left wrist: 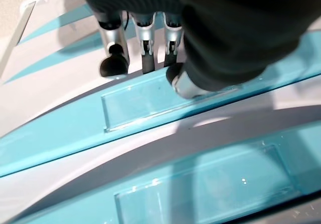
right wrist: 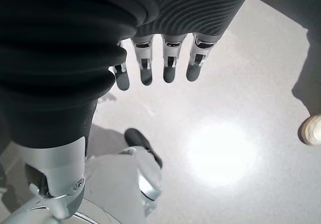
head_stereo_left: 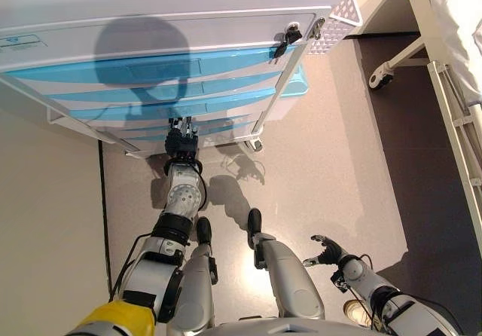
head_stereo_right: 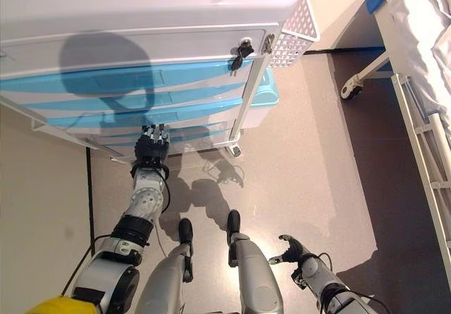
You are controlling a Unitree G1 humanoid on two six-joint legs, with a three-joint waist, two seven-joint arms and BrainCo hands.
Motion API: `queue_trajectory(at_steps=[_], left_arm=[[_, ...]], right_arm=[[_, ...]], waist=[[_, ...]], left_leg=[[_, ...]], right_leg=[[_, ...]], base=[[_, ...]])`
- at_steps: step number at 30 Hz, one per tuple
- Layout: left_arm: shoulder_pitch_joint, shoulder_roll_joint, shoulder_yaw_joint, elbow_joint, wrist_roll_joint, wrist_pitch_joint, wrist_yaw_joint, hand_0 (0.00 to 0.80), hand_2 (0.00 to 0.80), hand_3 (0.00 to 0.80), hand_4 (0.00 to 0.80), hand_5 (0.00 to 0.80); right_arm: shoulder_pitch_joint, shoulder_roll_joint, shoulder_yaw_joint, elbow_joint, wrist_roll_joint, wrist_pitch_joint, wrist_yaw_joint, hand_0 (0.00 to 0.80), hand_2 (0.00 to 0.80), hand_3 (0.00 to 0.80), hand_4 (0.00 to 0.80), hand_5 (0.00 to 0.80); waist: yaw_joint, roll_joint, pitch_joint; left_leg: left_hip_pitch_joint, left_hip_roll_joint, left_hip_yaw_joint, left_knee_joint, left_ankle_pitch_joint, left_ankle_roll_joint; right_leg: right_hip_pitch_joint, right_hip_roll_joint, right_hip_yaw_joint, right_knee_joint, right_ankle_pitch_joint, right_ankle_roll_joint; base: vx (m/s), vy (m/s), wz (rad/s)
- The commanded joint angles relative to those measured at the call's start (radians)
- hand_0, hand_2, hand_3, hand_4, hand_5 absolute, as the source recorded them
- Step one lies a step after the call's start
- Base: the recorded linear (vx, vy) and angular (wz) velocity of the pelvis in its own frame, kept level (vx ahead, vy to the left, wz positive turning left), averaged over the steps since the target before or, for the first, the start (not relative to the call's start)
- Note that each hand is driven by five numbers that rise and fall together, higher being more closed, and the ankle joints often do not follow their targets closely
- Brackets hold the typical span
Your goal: Open the drawer and pick up the medicine
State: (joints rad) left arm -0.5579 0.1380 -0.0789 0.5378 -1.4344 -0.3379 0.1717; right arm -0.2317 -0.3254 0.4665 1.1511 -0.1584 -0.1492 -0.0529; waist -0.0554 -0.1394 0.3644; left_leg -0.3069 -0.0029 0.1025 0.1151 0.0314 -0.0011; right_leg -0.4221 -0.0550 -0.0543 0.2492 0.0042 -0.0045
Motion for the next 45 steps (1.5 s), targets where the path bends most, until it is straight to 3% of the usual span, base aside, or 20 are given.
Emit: queue_trajectory(at_steps=[1, 14, 20, 37, 45], left_arm=[[-0.1, 0.049, 0.0, -0.304, 0.149, -0.089, -0.199, 0.8, 0.8, 0.8, 0.8, 0.8], [0.03, 0.076, 0.021, -0.387, 0.156, -0.065, -0.234, 0.8, 0.8, 0.8, 0.8, 0.8], [0.173, 0.061, 0.05, -0.431, 0.145, -0.038, -0.273, 0.8, 0.8, 0.8, 0.8, 0.8], [0.497, 0.011, 0.155, -0.402, 0.121, 0.041, -0.316, 0.8, 0.8, 0.8, 0.8, 0.8], [0.609, 0.032, 0.158, -0.481, 0.116, 0.081, -0.346, 0.8, 0.8, 0.8, 0.8, 0.8]], right_arm=[[0.038, -0.012, 0.026, 0.043, -0.015, 0.011, -0.007, 0.0, 0.0, 0.0, 0.0, 0.0], [0.03, 0.002, 0.025, 0.057, -0.033, 0.016, -0.005, 0.0, 0.0, 0.0, 0.0, 0.0], [0.033, 0.008, 0.003, 0.078, -0.048, 0.016, -0.007, 0.0, 0.0, 0.0, 0.0, 0.0], [0.064, -0.013, -0.073, 0.117, -0.086, 0.033, -0.011, 0.0, 0.0, 0.0, 0.0, 0.0], [0.08, -0.028, -0.1, 0.142, -0.109, 0.046, -0.013, 0.0, 0.0, 0.0, 0.0, 0.0]], waist=[[0.034, 0.042, -0.101], [0.067, 0.048, -0.091], [0.088, 0.063, -0.098], [0.133, 0.125, -0.148], [0.159, 0.16, -0.185]], left_leg=[[-0.061, -0.051, -0.041, 0.003, 0.01, 0.031], [-0.034, -0.058, -0.067, -0.016, 0.027, 0.031], [-0.016, -0.057, -0.091, -0.008, 0.026, 0.028], [0.044, -0.069, -0.167, -0.014, 0.035, 0.013], [0.079, -0.081, -0.208, -0.028, 0.039, 0.012]], right_leg=[[-0.039, -0.003, -0.013, 0.079, 0.03, 0.052], [-0.018, -0.011, -0.034, 0.106, 0.01, 0.048], [0.022, -0.016, -0.059, 0.11, -0.006, 0.041], [0.13, -0.031, -0.136, 0.098, -0.056, 0.031], [0.188, -0.047, -0.178, 0.079, -0.069, 0.034]], base=[[0.0, 0.0, 0.0], [-0.005, -0.01, 0.05], [0.003, -0.03, 0.1], [0.014, -0.032, 0.17], [0.031, -0.017, 0.17]])
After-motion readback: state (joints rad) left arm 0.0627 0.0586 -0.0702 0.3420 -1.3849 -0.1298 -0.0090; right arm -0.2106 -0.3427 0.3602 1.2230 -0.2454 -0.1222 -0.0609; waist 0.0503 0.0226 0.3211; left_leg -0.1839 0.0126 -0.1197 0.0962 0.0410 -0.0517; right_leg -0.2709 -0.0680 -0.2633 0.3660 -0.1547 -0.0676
